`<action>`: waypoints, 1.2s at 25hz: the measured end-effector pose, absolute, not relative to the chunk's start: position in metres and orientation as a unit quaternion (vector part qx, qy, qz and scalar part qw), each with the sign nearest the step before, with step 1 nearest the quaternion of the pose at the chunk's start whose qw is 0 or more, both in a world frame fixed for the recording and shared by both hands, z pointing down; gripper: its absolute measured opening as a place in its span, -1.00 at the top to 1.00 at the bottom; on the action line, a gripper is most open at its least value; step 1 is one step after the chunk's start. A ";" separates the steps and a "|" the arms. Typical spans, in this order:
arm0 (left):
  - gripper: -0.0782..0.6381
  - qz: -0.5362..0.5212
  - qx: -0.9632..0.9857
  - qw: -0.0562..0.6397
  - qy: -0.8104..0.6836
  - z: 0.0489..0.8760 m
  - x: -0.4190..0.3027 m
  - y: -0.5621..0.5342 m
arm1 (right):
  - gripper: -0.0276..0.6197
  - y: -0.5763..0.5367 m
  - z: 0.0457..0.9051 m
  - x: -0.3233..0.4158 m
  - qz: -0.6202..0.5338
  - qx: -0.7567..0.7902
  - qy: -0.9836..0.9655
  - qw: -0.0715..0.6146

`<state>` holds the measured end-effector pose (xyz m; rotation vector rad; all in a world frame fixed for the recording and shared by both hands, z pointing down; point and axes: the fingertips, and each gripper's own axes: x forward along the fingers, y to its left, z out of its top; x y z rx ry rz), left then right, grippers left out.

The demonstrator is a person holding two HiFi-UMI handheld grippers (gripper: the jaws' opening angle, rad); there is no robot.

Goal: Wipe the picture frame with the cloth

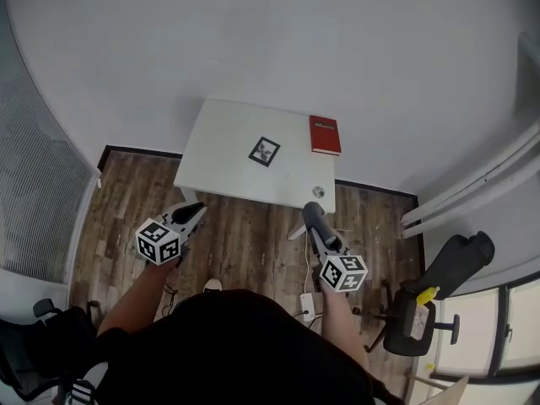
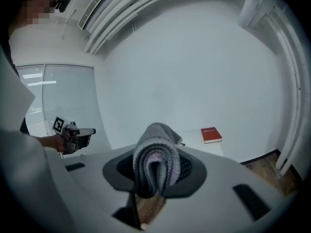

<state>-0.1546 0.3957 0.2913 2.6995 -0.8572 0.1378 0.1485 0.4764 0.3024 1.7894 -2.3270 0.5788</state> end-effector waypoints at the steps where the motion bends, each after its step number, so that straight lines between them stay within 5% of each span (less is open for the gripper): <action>1: 0.64 0.048 0.941 0.154 -0.298 0.292 -0.159 0.387 | 0.60 0.470 0.302 0.143 0.193 0.595 -0.777 0.074; 30: 0.64 0.035 0.953 0.156 -0.257 0.297 -0.249 0.257 | 0.60 0.376 0.294 0.045 0.181 0.618 -0.758 0.105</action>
